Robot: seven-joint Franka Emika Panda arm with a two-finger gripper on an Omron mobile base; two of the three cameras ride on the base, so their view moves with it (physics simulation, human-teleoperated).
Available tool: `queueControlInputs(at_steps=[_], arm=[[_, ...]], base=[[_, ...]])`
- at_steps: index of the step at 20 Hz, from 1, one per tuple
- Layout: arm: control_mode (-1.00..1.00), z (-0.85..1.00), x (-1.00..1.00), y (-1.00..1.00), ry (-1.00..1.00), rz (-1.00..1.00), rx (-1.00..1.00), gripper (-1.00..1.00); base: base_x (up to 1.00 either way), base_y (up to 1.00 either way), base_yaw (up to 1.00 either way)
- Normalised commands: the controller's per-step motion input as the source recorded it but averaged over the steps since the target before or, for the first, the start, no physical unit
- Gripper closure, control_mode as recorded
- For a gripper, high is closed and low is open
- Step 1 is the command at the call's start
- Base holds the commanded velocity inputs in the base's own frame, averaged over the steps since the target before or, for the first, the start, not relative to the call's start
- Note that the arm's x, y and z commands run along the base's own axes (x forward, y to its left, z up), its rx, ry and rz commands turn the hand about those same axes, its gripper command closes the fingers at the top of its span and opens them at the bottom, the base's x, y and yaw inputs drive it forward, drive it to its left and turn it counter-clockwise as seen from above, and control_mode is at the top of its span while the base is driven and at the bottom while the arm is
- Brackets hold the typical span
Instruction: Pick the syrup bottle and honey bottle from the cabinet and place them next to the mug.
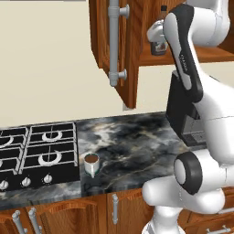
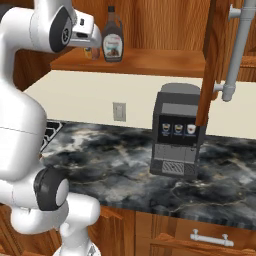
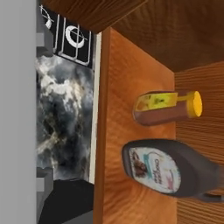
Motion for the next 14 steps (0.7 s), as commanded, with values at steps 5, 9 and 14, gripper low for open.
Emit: queueControlInputs(at_steps=[5, 9, 14], arm=[[-1.0, 0.0, 0.46, 0.29, 0.0, 0.0, 0.0, -1.0], [-1.0, 0.0, 0.53, 0.32, 0.0, -0.04, -0.03, -1.0], [-1.0, 0.0, 0.52, 0.18, 0.0, -0.19, -0.03, -1.0]], base=[[0.0, 0.0, 0.0], [0.0, 0.0, 0.0], [0.0, 0.0, 0.0]])
